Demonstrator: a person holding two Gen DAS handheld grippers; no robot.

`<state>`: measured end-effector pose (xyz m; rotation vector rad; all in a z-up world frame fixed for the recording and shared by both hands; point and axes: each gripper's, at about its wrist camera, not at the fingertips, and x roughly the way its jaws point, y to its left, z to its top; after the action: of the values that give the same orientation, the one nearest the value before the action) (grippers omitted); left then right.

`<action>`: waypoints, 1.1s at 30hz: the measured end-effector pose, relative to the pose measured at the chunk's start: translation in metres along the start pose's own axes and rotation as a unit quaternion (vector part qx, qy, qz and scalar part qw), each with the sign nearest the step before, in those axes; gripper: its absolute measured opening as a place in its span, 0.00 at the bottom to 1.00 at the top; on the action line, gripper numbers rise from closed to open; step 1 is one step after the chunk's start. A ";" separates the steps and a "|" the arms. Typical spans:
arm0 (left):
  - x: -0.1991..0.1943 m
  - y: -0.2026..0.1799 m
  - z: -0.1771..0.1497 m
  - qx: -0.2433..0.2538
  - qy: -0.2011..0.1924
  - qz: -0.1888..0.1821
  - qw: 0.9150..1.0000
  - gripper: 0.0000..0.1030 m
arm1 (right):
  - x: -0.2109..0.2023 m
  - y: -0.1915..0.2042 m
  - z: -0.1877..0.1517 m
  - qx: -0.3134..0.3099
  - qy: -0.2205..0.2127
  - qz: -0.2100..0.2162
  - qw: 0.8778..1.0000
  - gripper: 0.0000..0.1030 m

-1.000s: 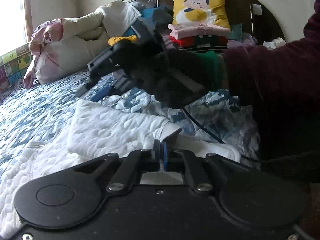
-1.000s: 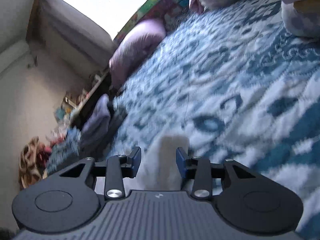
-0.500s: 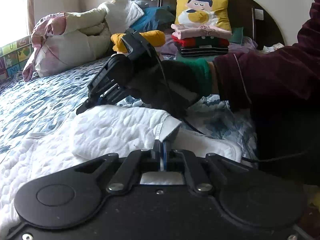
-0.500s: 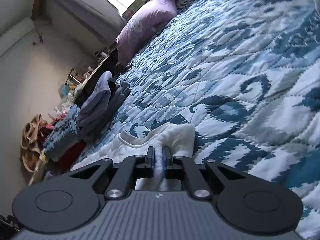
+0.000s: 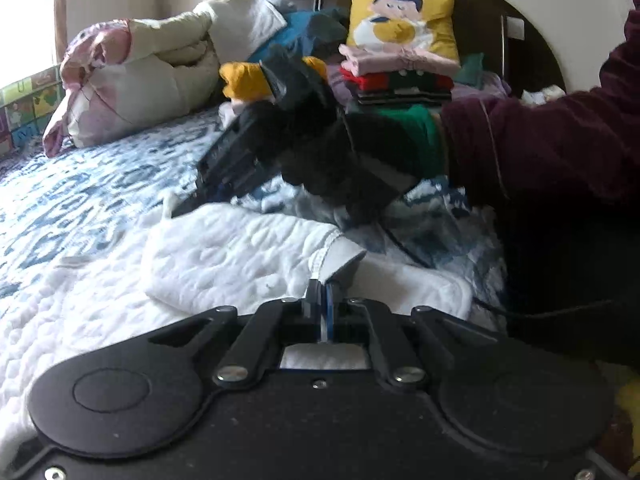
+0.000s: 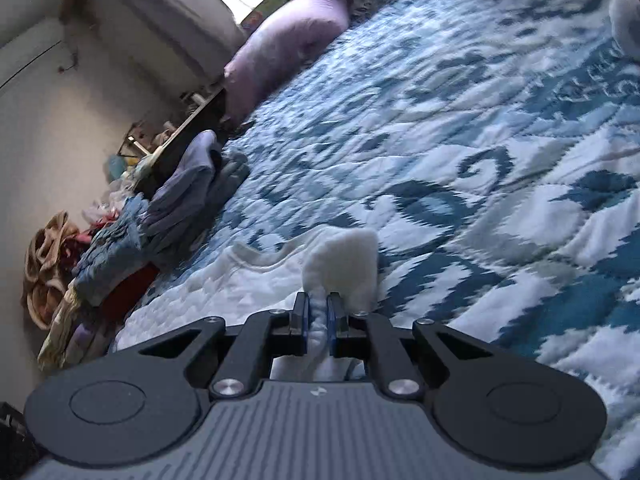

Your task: Fold clothes

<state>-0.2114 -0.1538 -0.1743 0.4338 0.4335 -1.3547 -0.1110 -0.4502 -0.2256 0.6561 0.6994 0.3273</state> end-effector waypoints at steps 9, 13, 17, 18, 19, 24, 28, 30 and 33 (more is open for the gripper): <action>-0.010 0.005 0.002 -0.021 0.016 -0.056 0.998 0.02 | -0.020 0.000 0.003 0.011 -0.022 0.008 1.000 0.29; -0.038 0.025 0.009 -0.068 -0.057 -0.056 0.994 0.02 | -0.027 0.000 0.014 0.023 -0.056 0.010 0.998 0.29; -0.031 0.063 0.016 -0.168 -0.153 0.011 0.974 0.04 | -0.015 -0.012 0.026 0.057 -0.072 0.010 0.996 0.29; -0.022 0.070 0.018 -0.188 -0.160 0.032 0.969 0.04 | -0.012 -0.016 0.026 0.067 -0.069 0.011 0.995 0.29; -0.013 0.077 0.019 -0.208 -0.166 0.051 0.963 0.04 | -0.009 -0.021 0.024 0.078 -0.067 0.010 0.995 0.29; 0.044 0.077 0.030 -0.193 -0.086 0.103 0.972 0.04 | 0.006 -0.031 0.021 0.100 -0.056 0.025 0.993 0.29; 0.083 0.053 0.028 -0.109 0.025 0.108 0.988 0.04 | 0.017 -0.038 0.023 0.108 -0.042 0.029 0.993 0.22; 0.081 0.045 0.026 -0.079 0.031 0.119 0.989 0.04 | 0.022 -0.041 0.023 0.113 -0.035 0.021 0.993 0.11; 0.076 0.052 0.026 -0.095 0.037 0.107 0.989 0.04 | 0.024 -0.037 0.022 0.096 -0.036 0.009 0.995 0.09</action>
<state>-0.1469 -0.2223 -0.1904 0.3632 0.5566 -1.0818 -0.0767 -0.4760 -0.2485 0.8529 0.6607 0.2535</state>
